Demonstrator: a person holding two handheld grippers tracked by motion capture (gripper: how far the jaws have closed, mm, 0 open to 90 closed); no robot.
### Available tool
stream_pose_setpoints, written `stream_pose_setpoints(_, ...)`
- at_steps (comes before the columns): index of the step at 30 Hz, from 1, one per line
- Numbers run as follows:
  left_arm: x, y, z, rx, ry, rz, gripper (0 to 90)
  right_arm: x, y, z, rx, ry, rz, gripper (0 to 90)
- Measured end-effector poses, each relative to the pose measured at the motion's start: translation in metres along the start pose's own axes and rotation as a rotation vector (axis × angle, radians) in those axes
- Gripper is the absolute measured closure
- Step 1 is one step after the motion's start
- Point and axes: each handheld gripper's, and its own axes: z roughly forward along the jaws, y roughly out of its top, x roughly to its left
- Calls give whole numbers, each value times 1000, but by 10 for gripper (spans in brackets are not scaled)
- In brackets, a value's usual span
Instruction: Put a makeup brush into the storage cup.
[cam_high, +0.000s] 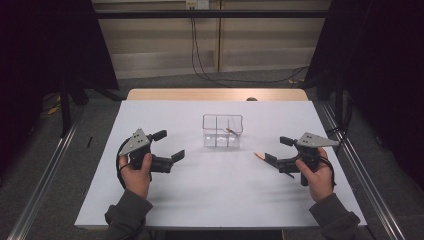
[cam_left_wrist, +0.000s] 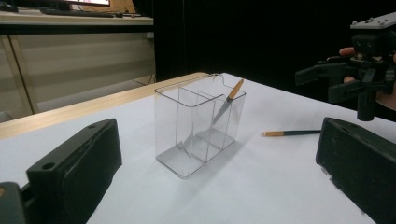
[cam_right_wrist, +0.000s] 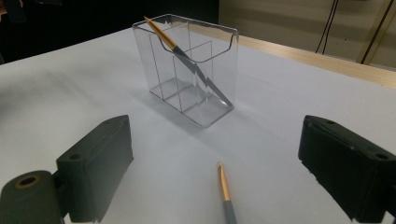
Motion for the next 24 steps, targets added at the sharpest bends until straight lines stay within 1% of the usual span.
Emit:
stream_pose_setpoints(1, 0, 0, 0, -3, 0, 1, 0, -1, 0, 0, 1, 2, 0, 93)
stream_pose_setpoints(2, 0, 0, 0, 6, -1, 12, 0, -2, -1, -1, 6, -3, -1, 93)
stream_pose_setpoints(9, -1, 0, 1, 3, -1, 2, 0, -7, -2, -3, 13, -19, 0, 93)
stream_pose_setpoints(10, -1, 0, 1, 0, 0, 7, 0, -8, -2, -3, 16, -22, -4, 93)
stream_pose_setpoints(11, -2, 0, 2, -1, 8, 5, 0, -8, -2, -3, 14, -27, -4, 93)
stream_pose_setpoints(12, -2, 0, 2, -3, -6, 4, 0, -9, -2, -4, 14, -27, -4, 93)
stream_pose_setpoints(14, -1, 0, 2, 7, -8, 8, 0, -9, -2, -3, 19, -25, -6, 93)
stream_pose_setpoints(16, -2, 0, 2, 4, -7, 8, 0, -11, -2, -3, 19, -29, -6, 93)
stream_pose_setpoints(17, -2, 0, 3, 2, -7, -1, 0, -11, -2, -3, 21, -31, -5, 93)
stream_pose_setpoints(18, -2, 0, 2, 5, -4, 9, 0, -12, -1, -3, 20, -32, -8, 93)
stream_pose_setpoints(19, -1, 1, 2, 10, -9, 17, 0, -12, -1, -2, 17, -36, -9, 93)
stream_pose_setpoints(20, -2, 1, 2, 6, -10, 10, 0, -13, -1, -3, 20, -34, -8, 93)
stream_pose_setpoints(21, -1, 1, 2, 10, -8, 17, 0, -14, -1, -2, 18, -34, -10, 93)
stream_pose_setpoints(22, -2, 0, 3, -1, -3, 7, 0, -14, -1, -2, 19, -40, -13, 95)
stream_pose_setpoints(24, -2, 0, 3, -1, -5, 7, 0, -15, 0, -1, 21, -46, -10, 96)
